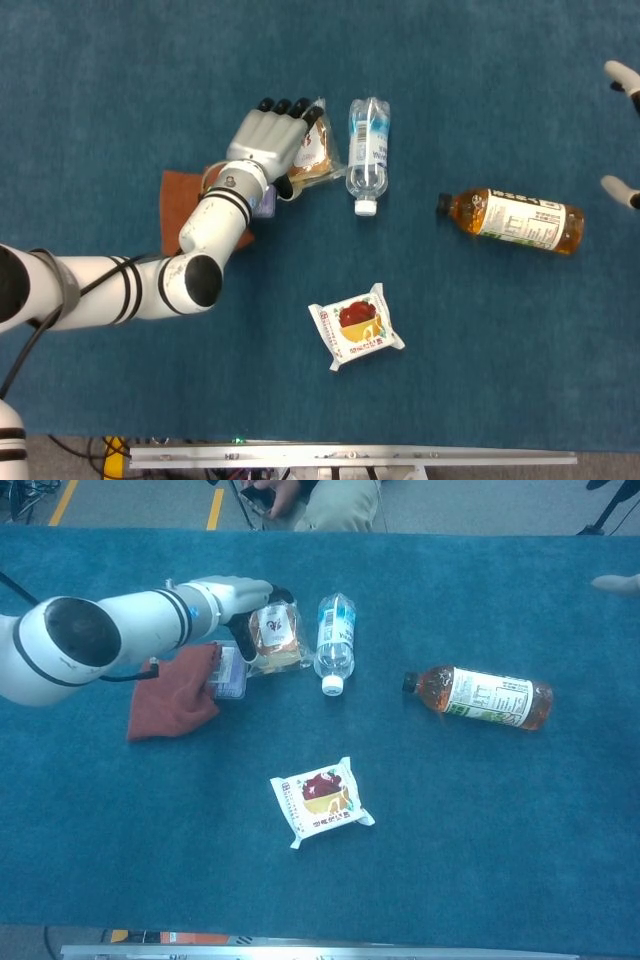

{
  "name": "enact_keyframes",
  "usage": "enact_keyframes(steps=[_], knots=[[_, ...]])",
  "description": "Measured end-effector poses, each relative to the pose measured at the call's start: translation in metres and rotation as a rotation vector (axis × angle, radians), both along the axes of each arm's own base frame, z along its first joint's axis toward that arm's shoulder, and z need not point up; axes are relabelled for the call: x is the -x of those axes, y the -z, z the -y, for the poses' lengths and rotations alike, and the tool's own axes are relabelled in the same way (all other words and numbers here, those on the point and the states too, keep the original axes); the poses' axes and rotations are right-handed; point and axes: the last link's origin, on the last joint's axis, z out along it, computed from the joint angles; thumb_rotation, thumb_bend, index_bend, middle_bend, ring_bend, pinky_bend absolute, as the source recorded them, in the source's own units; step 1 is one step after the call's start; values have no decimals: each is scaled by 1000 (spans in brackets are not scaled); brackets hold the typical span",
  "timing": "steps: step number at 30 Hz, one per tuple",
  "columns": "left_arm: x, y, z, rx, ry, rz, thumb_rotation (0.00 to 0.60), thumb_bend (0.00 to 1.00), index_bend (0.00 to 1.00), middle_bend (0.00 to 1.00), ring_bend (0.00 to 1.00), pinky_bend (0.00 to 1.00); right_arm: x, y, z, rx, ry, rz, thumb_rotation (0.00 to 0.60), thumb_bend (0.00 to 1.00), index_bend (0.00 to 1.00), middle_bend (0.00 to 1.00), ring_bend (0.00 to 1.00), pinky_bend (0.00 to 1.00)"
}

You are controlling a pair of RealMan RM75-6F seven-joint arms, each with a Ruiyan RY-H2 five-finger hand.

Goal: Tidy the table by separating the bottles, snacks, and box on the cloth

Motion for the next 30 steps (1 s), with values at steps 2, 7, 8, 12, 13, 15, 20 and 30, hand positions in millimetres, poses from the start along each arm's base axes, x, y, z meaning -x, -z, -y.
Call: enact_keyframes(steps=[2,7,8,12,13,15,20,30], knots=[[-1,2,0,-2,6,-5,600,246,0,0,0,38,1,-1,-1,1,3,3,600,134,73,266,284,495],[-2,9,-2,-20,4,-23,600,246,0,0,0,37,5,-4,-3,3,9,7,600,134,73,268,284,495],[-1,10,-3,-27,-1,-26,600,246,0,0,0,38,5,-4,-3,3,9,7,600,134,73,268,284,495],[-2,13,-7,-41,-13,-31,600,246,0,0,0,38,7,-5,-3,3,11,10,600,134,73,269,284,495],[-1,14,-7,-43,-15,-33,600,246,0,0,0,38,7,-6,-3,4,12,10,600,135,73,269,284,495],[0,16,-8,-46,-21,-40,600,246,0,0,0,37,7,-6,-3,3,13,11,600,135,74,269,284,495],[5,20,-11,-47,-33,-59,600,246,0,0,0,46,9,-7,-3,7,20,13,600,135,77,270,284,495],[11,24,-11,-74,-40,-45,600,246,165,121,163,233,10,-7,-3,13,29,28,600,135,88,279,287,495]])
